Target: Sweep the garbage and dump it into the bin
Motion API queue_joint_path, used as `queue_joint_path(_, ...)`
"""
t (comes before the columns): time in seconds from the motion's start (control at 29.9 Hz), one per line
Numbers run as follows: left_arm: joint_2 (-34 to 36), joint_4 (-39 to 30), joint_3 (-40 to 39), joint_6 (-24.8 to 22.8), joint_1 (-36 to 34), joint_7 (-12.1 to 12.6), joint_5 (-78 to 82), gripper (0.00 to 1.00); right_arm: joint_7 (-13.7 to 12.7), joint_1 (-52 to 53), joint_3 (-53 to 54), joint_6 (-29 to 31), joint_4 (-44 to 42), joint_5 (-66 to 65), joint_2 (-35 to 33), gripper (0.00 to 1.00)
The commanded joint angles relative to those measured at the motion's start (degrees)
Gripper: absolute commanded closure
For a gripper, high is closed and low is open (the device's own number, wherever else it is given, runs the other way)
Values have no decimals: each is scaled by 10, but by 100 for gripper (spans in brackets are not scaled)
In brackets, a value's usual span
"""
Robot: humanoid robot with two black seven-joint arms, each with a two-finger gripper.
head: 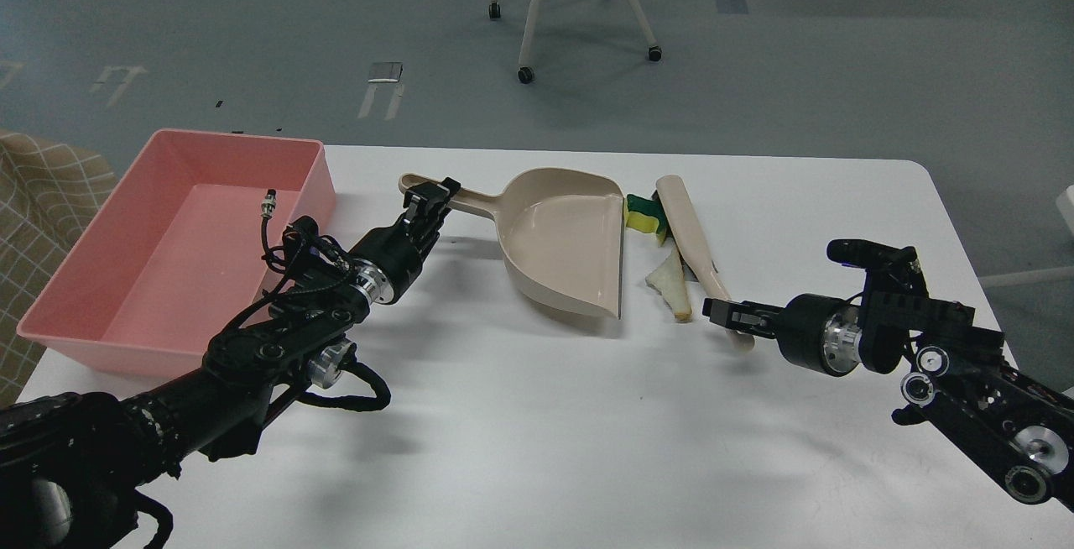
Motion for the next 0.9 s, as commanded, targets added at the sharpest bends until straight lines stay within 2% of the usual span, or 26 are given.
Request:
queue_joint_path(0.0, -1, 0, 1, 2, 1, 0, 1, 93, -3, 17, -12, 0, 0, 0, 22, 100)
queue_joint_path(0.43, -5, 2, 1, 13, 8, 0, 1, 93, -5, 25, -16, 0, 9, 0, 55, 100)
queue_joint_path(0.64, -5, 2, 1, 17, 6, 0, 1, 93, -5, 29, -11, 0, 64, 4, 65, 99)
queue_joint_path(0.87, -1, 1, 1, 17, 10, 0, 2, 93, -4, 31, 5, 0, 100, 8, -18, 99)
